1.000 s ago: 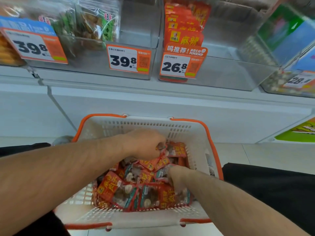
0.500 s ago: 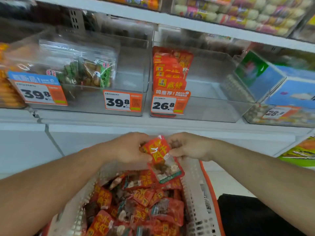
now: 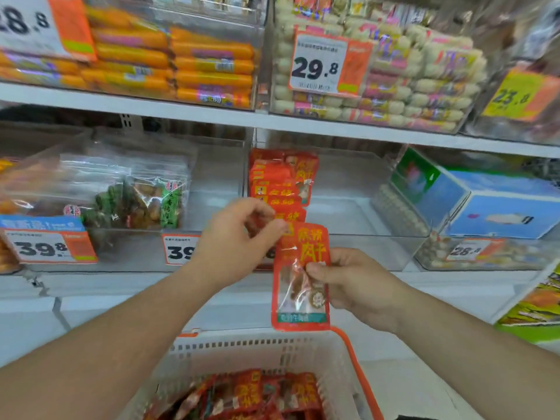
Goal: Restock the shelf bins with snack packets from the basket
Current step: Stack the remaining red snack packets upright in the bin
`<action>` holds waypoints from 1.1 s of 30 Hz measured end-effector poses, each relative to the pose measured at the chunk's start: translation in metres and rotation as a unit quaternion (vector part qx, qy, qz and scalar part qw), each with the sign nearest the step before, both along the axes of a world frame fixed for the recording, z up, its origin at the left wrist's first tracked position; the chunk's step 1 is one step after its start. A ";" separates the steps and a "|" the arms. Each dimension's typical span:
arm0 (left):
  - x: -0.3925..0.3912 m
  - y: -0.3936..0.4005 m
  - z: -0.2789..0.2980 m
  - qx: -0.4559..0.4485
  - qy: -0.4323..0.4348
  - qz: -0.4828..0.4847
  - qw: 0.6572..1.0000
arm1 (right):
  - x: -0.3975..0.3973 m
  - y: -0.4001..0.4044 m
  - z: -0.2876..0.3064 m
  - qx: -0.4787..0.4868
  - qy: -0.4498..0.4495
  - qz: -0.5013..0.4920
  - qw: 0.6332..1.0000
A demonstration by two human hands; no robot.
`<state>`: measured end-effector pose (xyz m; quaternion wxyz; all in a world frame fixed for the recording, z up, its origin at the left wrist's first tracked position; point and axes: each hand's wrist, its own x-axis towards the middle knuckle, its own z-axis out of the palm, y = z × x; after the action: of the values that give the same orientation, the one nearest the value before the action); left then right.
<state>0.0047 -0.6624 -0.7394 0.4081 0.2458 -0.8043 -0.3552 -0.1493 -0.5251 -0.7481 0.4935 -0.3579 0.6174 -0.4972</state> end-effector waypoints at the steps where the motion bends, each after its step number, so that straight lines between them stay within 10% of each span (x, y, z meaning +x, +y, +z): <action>1: -0.004 -0.008 0.006 -0.070 0.017 0.042 0.996 | -0.007 -0.001 0.005 -0.001 -0.051 -0.009 0.999; 7: -0.040 -0.052 0.013 -0.153 -0.112 0.139 0.972 | -0.072 -0.032 0.042 -0.023 -0.174 -0.151 0.973; 16: -0.047 -0.051 0.005 -0.132 -0.157 0.097 0.974 | -0.126 -0.136 0.039 0.011 0.124 -0.295 0.947; 33: -0.048 -0.056 -0.004 -0.122 -0.133 0.098 0.979 | -0.149 -0.223 -0.023 0.027 0.193 -0.276 0.941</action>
<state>-0.0428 -0.7188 -0.7435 0.3568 0.3171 -0.8607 -0.1769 -0.2980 -0.7479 -0.7715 0.2180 -0.2493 0.7883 -0.5186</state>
